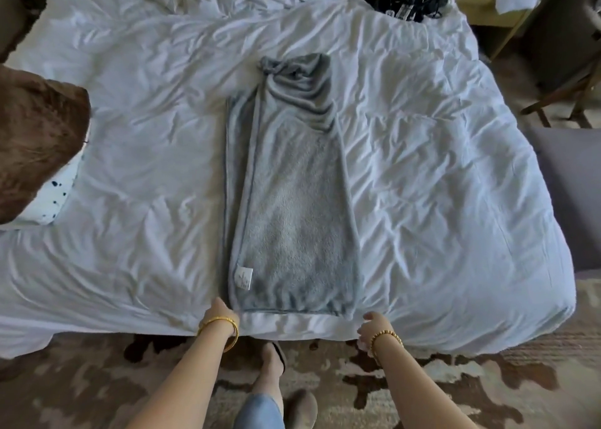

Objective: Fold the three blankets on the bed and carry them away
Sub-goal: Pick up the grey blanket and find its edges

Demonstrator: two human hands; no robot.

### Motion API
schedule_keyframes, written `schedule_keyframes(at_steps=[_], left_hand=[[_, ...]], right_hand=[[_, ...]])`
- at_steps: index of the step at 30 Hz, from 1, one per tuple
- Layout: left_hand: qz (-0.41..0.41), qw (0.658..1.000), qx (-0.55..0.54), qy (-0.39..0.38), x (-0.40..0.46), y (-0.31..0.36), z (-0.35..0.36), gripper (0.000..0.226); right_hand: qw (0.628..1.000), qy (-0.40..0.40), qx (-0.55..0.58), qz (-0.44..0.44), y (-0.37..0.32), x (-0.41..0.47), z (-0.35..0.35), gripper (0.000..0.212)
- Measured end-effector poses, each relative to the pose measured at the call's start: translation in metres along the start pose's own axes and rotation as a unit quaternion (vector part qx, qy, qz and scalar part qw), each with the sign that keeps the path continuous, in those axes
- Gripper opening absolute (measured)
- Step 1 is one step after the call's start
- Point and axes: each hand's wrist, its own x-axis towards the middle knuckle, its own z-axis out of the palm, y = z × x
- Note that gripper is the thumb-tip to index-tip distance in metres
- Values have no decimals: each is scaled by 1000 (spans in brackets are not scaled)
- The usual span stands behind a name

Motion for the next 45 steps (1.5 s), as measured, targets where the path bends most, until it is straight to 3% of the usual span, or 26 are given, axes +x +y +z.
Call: schedule_keyframes(at_steps=[4, 11, 20, 23, 27, 32, 35, 39, 41, 43, 45], left_hand=[[60, 996, -62, 22, 20, 37, -23, 34], [111, 982, -144, 46, 95, 112, -96, 36], [161, 972, -163, 50, 226, 195, -170, 31], [162, 963, -214, 19, 264, 219, -170, 27], [175, 957, -230, 5, 300, 246, -160, 22], [266, 954, -138, 0, 296, 271, -158, 32], [303, 931, -161, 122, 275, 274, -174, 31], [222, 890, -306, 254, 260, 249, -191, 38], [150, 911, -293, 248, 268, 237, -194, 33], [105, 958, -188, 191, 285, 228, -190, 23], [89, 971, -154, 157, 303, 225, -186, 28]], right_hand=[[998, 31, -2, -48, -45, 10, 3, 38], [986, 46, 10, -163, -171, 41, 19, 33], [956, 33, -106, -271, -348, 103, 67, 32], [950, 27, -176, -258, -370, 123, 92, 40], [939, 89, -243, -226, -376, 149, 118, 55], [932, 141, -199, -268, -376, 165, 119, 25], [931, 151, -58, -328, -373, 150, 111, 7], [877, 150, -46, -454, -375, 125, 119, 11], [884, 72, -118, -446, -381, 121, 127, 21], [887, 2, -209, -412, -383, 127, 128, 33], [883, 32, -205, -422, -383, 135, 118, 31]])
